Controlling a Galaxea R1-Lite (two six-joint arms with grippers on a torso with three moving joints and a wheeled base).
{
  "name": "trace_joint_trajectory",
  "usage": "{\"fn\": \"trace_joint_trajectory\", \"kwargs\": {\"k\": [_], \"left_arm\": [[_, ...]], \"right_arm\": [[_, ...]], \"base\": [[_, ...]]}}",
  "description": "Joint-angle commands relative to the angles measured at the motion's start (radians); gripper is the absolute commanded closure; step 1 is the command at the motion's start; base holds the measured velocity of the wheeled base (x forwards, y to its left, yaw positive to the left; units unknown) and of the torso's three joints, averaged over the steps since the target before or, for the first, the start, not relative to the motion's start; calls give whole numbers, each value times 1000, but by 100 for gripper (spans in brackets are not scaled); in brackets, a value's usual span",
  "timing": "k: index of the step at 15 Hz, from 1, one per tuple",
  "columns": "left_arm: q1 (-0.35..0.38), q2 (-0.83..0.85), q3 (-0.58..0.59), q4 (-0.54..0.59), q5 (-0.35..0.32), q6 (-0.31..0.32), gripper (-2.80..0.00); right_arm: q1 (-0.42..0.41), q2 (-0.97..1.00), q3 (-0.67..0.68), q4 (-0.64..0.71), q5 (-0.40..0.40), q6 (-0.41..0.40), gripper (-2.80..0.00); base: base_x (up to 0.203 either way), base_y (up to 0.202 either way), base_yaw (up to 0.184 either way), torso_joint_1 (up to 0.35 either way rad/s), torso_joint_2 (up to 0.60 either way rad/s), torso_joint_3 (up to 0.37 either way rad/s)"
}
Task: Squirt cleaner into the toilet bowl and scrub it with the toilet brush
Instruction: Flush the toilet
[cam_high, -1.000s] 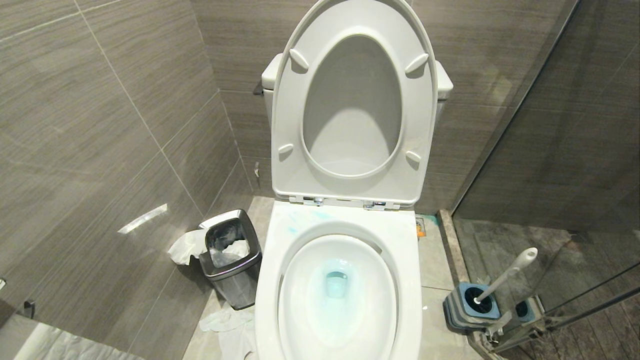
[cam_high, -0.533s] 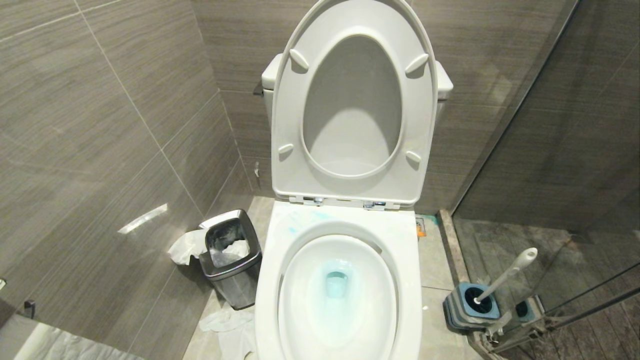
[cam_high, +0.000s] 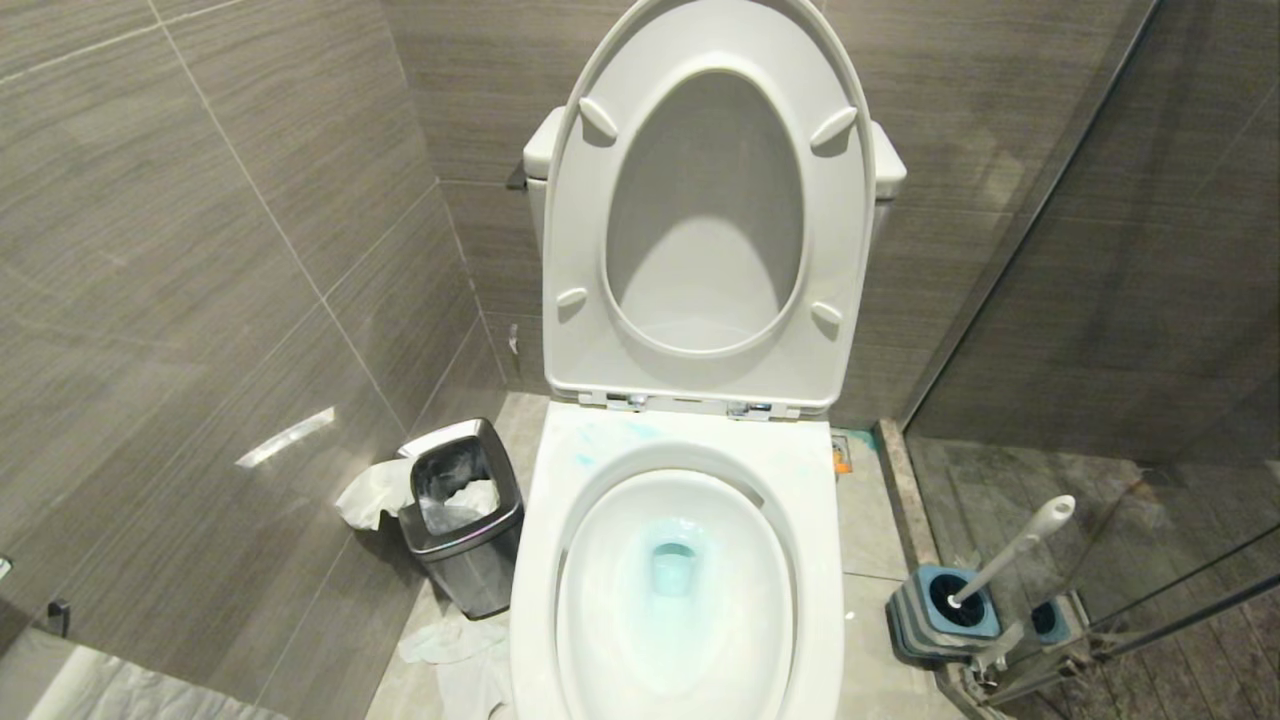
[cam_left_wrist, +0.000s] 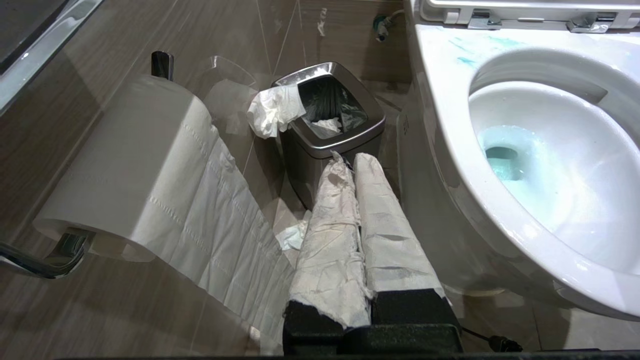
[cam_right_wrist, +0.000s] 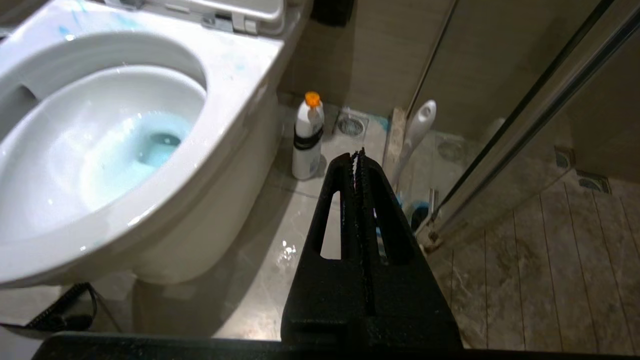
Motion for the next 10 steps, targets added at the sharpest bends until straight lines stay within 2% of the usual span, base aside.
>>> {"fn": "trace_joint_trajectory", "kwargs": {"k": [1,5,10], "left_arm": [[1,0,0,0,0,0,0],[-1,0,0,0,0,0,0],[-1,0,0,0,0,0,0]], "right_arm": [[1,0,15,17,-3,1,0],[1,0,15,15,-23,64,0],[1,0,15,17,-23,70,0]], "base": [[0,0,0,0,0,0],[0,0,0,0,0,0],[0,0,0,0,0,0]]}}
